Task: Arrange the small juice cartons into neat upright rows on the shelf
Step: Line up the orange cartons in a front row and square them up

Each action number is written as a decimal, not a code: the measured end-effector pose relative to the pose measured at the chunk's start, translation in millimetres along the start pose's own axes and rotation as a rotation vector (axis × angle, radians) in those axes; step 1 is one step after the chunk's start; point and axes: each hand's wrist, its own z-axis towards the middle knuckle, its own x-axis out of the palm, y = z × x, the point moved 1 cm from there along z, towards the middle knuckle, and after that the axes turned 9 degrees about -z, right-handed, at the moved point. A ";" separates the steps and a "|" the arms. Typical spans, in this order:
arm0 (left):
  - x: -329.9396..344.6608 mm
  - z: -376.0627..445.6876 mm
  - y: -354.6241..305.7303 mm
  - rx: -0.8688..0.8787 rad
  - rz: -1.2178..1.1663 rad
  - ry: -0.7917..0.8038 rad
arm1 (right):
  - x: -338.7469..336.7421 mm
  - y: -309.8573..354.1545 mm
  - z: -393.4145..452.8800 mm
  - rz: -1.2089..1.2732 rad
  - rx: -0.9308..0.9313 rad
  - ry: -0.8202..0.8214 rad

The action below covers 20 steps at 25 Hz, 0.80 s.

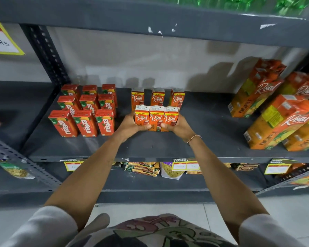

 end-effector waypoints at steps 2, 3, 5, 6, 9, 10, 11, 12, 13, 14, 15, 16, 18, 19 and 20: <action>1.0 0.6 2.4 -0.005 -0.019 -0.022 | 1.2 -0.6 -1.3 0.040 0.021 -0.019; 0.8 -1.3 4.8 -0.008 -0.022 -0.030 | 1.0 -2.0 -3.0 0.039 0.030 -0.019; 2.2 -10.3 9.1 -0.022 -0.036 -0.037 | -0.4 -6.8 -7.9 -0.005 0.047 -0.009; 3.0 -16.3 9.5 -0.027 -0.039 -0.034 | 0.4 -9.0 -10.7 -0.019 0.061 -0.003; 4.8 -31.6 10.6 -0.023 -0.040 -0.027 | 5.7 -12.6 -23.5 -0.026 0.090 -0.002; 4.6 -34.3 9.5 -0.023 -0.034 -0.030 | 6.9 -11.8 -26.6 -0.028 0.095 -0.011; 4.6 -38.1 7.9 -0.024 -0.023 -0.033 | 8.6 -10.1 -30.5 -0.031 0.102 -0.019; 5.3 -43.4 6.2 -0.026 -0.016 -0.031 | 10.0 -7.7 -35.4 -0.034 0.110 -0.025; 6.9 -48.9 4.6 -0.032 -0.013 -0.029 | 10.2 -6.3 -40.1 -0.041 0.118 -0.029; 9.1 -52.7 3.9 -0.038 -0.014 -0.030 | 9.6 -6.0 -43.0 -0.045 0.122 -0.029; 11.2 -58.2 4.0 -0.044 -0.017 -0.035 | 9.4 -6.2 -47.6 -0.048 0.127 -0.028; 13.0 -62.7 4.5 -0.047 -0.031 -0.039 | 9.7 -6.9 -52.0 -0.050 0.127 -0.028; 15.5 -71.1 2.2 -0.052 -0.050 -0.035 | 12.0 -7.3 -59.3 -0.069 0.123 -0.029; 15.9 -74.4 1.3 -0.060 -0.048 -0.029 | 13.5 -7.1 -62.7 -0.079 0.123 -0.032; 15.9 -76.6 1.7 -0.069 -0.042 -0.026 | 15.1 -7.7 -65.6 -0.084 0.127 -0.036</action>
